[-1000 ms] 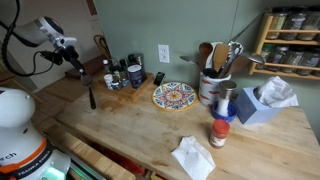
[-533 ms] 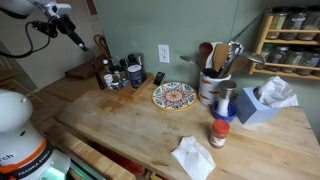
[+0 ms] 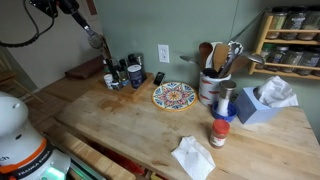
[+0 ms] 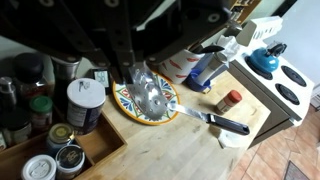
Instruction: Put the silver spoon in the silver holder on the right
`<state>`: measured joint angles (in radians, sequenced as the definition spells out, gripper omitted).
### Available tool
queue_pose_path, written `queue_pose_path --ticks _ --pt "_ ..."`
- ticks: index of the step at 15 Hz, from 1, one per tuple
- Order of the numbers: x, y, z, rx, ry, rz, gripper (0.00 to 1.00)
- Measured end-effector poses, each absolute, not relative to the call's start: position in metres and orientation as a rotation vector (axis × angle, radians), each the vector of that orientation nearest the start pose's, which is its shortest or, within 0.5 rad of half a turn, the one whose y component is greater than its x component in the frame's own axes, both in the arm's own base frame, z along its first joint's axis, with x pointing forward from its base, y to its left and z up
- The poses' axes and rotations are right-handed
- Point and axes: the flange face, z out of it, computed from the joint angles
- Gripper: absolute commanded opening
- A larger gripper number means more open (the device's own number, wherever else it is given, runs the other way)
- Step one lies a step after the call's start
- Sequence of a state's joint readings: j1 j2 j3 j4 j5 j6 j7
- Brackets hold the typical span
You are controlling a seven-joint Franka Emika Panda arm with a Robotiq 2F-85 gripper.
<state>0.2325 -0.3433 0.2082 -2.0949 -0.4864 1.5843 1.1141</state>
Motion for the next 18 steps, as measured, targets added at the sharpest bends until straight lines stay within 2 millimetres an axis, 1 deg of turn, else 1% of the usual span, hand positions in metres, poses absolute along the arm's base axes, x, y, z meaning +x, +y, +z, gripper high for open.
queue_pose_path --ticks 2,3,4,6,7,8,9,11,14,16,18 --pt "0.405 0.149 0.568 2.479 -0.817 0.369 0.04" --pt "0.404 0.150 0.568 2.480 -0.816 0.371 0.04" --pt "0.404 0.150 0.567 2.481 -0.815 0.371 0.01" --pt "0.405 0.148 0.566 2.479 -0.818 0.370 0.01" --pt "0.407 0.144 0.569 2.477 -0.836 0.372 0.01" --pt "0.412 0.136 0.574 2.477 -0.867 0.375 0.01" --pt "0.417 0.124 0.580 2.480 -0.904 0.377 0.01" --pt "0.430 0.091 0.591 2.504 -0.949 0.370 0.01" --pt "0.447 0.038 0.604 2.612 -0.942 0.382 0.01" --pt "0.456 0.003 0.611 2.685 -0.963 0.418 0.01" --pt "0.461 -0.032 0.618 2.737 -1.017 0.461 0.01"
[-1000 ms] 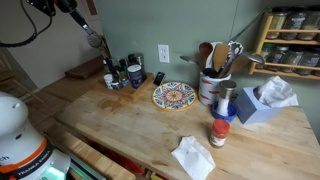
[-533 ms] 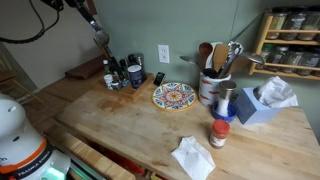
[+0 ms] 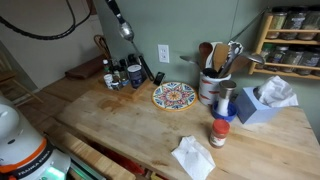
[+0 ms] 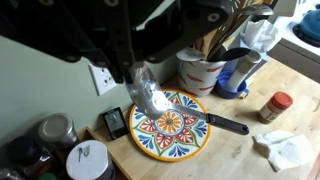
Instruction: Put the silver spoon in the silver holder on the right
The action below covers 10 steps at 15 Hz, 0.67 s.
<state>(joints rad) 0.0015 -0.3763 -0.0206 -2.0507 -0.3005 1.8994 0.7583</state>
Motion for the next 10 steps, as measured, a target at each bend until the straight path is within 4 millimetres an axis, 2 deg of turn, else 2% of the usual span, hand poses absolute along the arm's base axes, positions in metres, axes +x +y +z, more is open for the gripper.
queue_pose_path --ticks 5,10 --pt "0.457 -0.100 0.634 -2.872 1.282 -0.605 0.01" --pt "0.446 -0.140 0.661 -2.638 1.390 -0.773 0.01"
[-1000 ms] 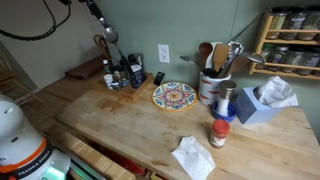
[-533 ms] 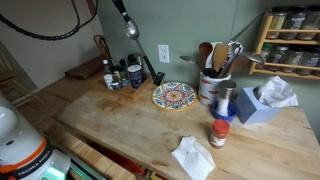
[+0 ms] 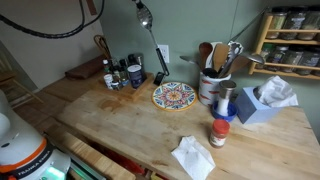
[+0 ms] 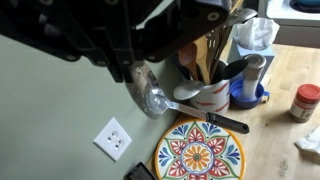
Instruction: Put the silver spoon in the silver holder on the right
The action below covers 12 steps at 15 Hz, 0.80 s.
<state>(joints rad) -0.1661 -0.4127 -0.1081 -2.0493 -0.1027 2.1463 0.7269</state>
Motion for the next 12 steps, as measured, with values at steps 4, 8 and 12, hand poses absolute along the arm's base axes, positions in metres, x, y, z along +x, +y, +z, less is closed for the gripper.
queue_pose_path --ticks 4,8,12 --pt "0.435 -0.170 0.673 -2.428 1.578 -0.918 0.04" --pt "0.432 -0.178 0.671 -2.367 1.656 -0.924 0.04" --pt "0.433 -0.177 0.671 -2.364 1.659 -0.924 0.01"
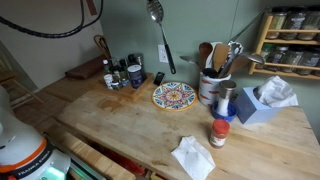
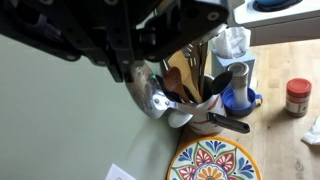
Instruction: Put the silver spoon in the silver holder on the right
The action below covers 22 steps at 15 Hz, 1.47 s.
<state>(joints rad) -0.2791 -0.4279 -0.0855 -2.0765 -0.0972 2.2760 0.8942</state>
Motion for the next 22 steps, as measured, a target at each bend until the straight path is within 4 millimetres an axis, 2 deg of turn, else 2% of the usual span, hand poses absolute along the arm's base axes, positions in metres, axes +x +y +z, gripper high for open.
queue_pose_path --ticks 3,6,11,16,22 --pt "0.434 -0.191 0.673 -2.327 1.689 -0.940 0.01" --pt "0.433 -0.222 0.672 -2.241 1.768 -0.953 0.01" --pt "0.435 -0.267 0.665 -1.989 1.905 -0.914 0.01" --pt "0.444 -0.292 0.668 -1.744 1.945 -0.998 0.01" --pt "0.458 -0.316 0.654 -1.622 1.960 -1.145 0.01"
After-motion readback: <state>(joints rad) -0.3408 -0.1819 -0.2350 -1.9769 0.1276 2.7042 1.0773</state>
